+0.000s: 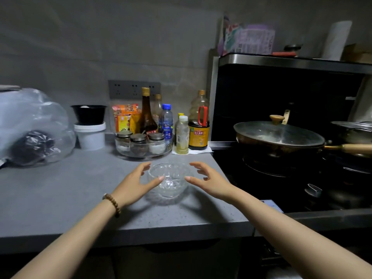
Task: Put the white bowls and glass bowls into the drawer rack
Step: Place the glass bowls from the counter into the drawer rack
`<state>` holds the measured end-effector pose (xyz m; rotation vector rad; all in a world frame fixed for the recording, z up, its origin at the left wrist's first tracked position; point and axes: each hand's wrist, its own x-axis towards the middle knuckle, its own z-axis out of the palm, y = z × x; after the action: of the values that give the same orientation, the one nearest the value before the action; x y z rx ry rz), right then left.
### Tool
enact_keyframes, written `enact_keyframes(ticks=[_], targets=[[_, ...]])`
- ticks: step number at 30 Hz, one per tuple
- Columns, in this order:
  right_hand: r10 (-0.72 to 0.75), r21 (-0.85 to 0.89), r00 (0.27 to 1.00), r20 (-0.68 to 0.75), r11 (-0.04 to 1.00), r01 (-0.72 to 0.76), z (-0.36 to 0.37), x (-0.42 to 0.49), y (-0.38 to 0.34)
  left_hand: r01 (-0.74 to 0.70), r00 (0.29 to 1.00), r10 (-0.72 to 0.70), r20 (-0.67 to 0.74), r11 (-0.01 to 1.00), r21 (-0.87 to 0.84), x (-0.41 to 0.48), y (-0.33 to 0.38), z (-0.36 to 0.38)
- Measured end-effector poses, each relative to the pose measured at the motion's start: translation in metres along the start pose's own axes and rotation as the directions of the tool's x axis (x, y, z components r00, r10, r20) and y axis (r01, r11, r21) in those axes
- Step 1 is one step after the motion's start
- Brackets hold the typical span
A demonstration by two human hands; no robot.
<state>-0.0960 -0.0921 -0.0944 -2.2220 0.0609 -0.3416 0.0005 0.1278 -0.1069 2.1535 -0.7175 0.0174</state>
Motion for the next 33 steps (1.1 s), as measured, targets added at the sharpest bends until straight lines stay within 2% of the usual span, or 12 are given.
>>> enact_keyframes(ticks=[6, 12, 19, 24, 29, 33], targets=[[0.015, -0.009, 0.998, 0.053, 1.000, -0.015, 0.009, 0.011, 0.012, -0.010, 0.998, 0.013, 0.057, 0.999, -0.049, 0.012, -0.010, 0.016], [-0.030, -0.042, 0.999, 0.015, 0.999, 0.030, 0.013, 0.015, 0.016, -0.058, 0.998, 0.056, -0.027, 0.996, -0.061, 0.015, -0.015, 0.021], [-0.048, 0.080, 0.996, -0.069, 0.995, 0.053, 0.015, 0.012, 0.012, -0.082, 0.992, 0.072, -0.101, 0.992, -0.099, 0.015, -0.013, 0.024], [-0.114, 0.168, 0.975, -0.192, 0.975, 0.147, 0.000, 0.008, -0.008, -0.142, 0.979, 0.097, -0.178, 0.955, -0.260, 0.013, 0.016, 0.021], [-0.079, 0.290, 0.962, -0.261, 0.944, 0.156, -0.027, -0.012, -0.027, -0.165, 0.971, 0.067, -0.229, 0.882, -0.441, 0.009, 0.064, 0.034], [-0.043, 0.317, 0.960, -0.276, 0.939, 0.133, -0.063, -0.043, -0.025, -0.132, 0.991, 0.095, -0.094, 0.809, -0.573, 0.003, 0.105, 0.059]])
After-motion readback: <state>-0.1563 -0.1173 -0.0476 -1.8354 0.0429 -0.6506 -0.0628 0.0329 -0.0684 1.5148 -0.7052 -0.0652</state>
